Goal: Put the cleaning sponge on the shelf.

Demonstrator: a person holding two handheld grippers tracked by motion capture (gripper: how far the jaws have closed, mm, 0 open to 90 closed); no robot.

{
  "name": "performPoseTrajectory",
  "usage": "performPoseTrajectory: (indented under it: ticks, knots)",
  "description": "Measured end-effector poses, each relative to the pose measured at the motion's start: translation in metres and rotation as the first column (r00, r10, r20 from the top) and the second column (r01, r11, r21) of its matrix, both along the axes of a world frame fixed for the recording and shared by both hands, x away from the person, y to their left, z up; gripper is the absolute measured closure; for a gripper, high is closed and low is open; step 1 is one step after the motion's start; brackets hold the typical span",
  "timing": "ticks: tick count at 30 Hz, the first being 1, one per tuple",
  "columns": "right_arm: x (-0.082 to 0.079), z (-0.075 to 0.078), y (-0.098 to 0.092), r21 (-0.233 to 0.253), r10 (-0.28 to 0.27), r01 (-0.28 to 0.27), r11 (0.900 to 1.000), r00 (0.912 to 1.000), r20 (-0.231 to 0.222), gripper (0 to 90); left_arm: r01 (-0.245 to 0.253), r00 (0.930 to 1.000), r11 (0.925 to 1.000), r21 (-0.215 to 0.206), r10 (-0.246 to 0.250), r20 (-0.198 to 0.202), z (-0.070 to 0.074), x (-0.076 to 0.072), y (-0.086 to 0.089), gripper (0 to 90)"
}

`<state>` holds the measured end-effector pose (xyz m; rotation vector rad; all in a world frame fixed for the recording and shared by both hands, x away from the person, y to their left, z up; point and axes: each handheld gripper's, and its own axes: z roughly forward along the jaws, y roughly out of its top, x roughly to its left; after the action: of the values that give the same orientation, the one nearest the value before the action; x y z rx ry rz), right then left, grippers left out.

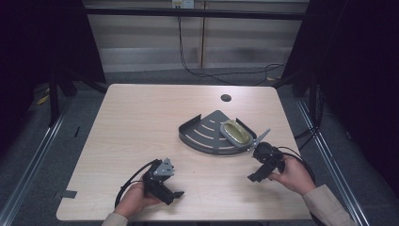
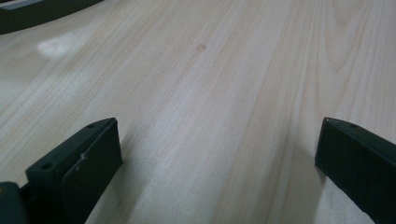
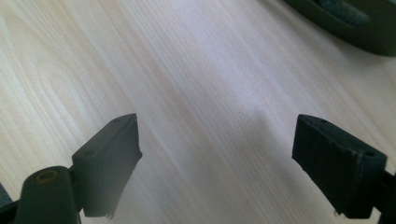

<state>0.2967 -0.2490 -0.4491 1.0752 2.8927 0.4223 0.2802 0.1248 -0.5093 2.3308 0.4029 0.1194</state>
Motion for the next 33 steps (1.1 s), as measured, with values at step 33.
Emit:
performPoseTrajectory:
  ticks: [33]
  knots:
    - [-0.023, -0.033, -0.012, 0.053, 0.016, -0.021, 0.998, 0.9958, 0.09, 12.6, 0.001, 1.0, 1.0, 0.001, -0.001, 0.001, 0.0, 0.0, 0.0, 0.0]
